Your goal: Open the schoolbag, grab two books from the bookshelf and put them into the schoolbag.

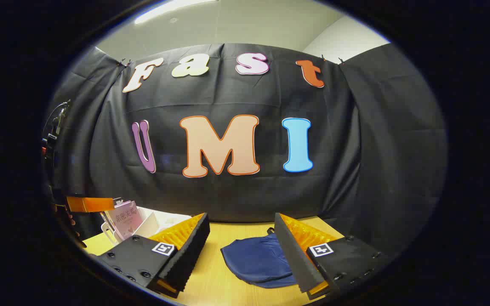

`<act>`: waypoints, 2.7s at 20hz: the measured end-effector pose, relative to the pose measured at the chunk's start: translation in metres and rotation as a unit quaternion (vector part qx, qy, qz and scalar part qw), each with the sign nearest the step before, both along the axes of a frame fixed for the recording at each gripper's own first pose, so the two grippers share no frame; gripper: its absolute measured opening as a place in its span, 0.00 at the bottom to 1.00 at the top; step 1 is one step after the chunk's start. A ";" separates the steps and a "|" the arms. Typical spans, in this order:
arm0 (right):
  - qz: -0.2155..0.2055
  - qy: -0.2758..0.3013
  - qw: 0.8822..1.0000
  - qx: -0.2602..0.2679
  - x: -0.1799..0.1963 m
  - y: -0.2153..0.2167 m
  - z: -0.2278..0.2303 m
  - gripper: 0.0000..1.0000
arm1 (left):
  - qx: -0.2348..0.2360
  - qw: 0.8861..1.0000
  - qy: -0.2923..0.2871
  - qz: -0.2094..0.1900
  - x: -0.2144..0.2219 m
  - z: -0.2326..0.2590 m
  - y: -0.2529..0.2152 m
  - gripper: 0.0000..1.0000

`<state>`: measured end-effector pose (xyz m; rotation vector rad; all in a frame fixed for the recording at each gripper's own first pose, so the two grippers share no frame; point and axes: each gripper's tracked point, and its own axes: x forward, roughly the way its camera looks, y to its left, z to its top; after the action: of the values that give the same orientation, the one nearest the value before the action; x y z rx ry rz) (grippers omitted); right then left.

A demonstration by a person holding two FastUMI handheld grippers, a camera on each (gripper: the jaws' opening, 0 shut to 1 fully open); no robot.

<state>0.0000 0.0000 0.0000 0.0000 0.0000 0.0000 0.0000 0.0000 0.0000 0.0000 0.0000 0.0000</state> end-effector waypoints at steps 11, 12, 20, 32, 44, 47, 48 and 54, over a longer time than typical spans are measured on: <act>-0.004 0.003 1.000 -0.013 0.008 -0.020 -0.006 0.94 | -0.002 1.000 0.004 0.023 0.000 -0.004 0.006 0.95; -0.005 0.005 1.000 -0.015 0.009 -0.022 -0.006 0.94 | -0.002 1.000 0.003 0.024 0.000 -0.004 0.006 0.95; -0.035 0.036 0.994 -0.093 0.015 -0.053 -0.041 1.00 | 0.003 0.999 0.010 0.033 -0.001 -0.009 0.004 0.95; -0.095 0.093 0.943 -0.306 0.016 -0.115 -0.153 0.95 | 0.021 0.996 0.020 0.083 -0.013 -0.011 0.030 0.95; -0.056 0.133 0.856 -0.496 0.034 -0.126 -0.241 0.92 | 0.004 0.989 0.035 0.141 -0.034 -0.026 0.060 0.94; -0.023 0.131 0.835 -0.534 0.043 -0.119 -0.259 0.92 | 0.007 0.987 0.036 0.155 -0.039 -0.025 0.066 0.94; -0.013 0.131 0.829 -0.544 0.046 -0.117 -0.264 0.92 | 0.010 0.986 0.037 0.160 -0.040 -0.025 0.068 0.94; 0.014 0.135 0.805 -0.577 0.060 -0.112 -0.284 0.98 | 0.016 0.982 0.040 0.182 -0.048 -0.027 0.076 0.94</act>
<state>0.0604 -0.1121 -0.2839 -1.2355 0.2896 0.0301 -0.0485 0.0756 -0.0273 0.0325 0.0813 0.3667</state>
